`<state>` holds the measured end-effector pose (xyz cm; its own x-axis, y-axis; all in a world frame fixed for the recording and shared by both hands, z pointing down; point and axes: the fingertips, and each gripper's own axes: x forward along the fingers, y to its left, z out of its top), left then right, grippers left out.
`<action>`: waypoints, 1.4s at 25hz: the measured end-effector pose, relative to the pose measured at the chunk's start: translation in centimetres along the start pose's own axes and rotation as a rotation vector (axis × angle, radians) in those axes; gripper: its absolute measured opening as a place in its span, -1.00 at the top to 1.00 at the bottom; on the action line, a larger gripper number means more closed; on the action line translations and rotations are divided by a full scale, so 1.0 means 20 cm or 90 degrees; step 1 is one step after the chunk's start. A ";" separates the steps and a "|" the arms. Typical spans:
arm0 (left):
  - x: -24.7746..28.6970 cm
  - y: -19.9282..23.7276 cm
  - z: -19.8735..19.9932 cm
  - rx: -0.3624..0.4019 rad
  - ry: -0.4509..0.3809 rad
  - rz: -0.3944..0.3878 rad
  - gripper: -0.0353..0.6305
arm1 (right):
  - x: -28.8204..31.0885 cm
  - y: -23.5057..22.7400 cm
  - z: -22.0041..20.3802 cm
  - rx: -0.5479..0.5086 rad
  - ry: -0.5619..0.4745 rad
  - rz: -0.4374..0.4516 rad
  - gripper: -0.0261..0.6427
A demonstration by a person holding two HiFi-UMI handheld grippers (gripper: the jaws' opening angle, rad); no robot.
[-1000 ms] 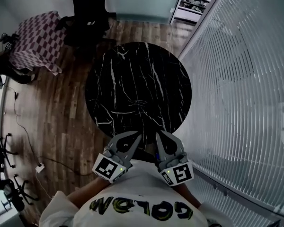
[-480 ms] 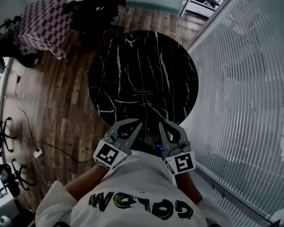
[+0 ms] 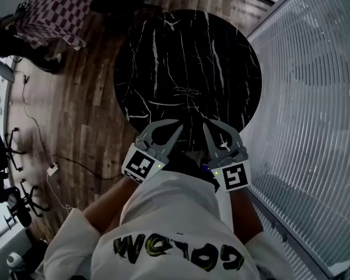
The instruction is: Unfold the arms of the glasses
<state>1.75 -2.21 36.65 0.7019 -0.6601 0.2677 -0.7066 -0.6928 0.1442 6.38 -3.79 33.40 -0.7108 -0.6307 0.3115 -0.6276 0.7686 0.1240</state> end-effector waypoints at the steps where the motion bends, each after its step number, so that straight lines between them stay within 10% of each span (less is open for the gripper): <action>1: 0.01 0.02 -0.03 0.002 0.007 0.001 0.88 | 0.02 0.00 -0.03 -0.016 0.010 0.005 0.92; 35: 0.59 0.55 -1.14 0.076 0.203 -0.024 0.80 | 0.91 -0.23 -1.25 -0.130 0.348 0.168 0.82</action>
<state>0.23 -11.02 63.10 0.6510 -0.5222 0.5509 -0.6513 -0.7570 0.0520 4.14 -16.13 62.05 -0.5351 -0.3134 0.7845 -0.3423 0.9294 0.1379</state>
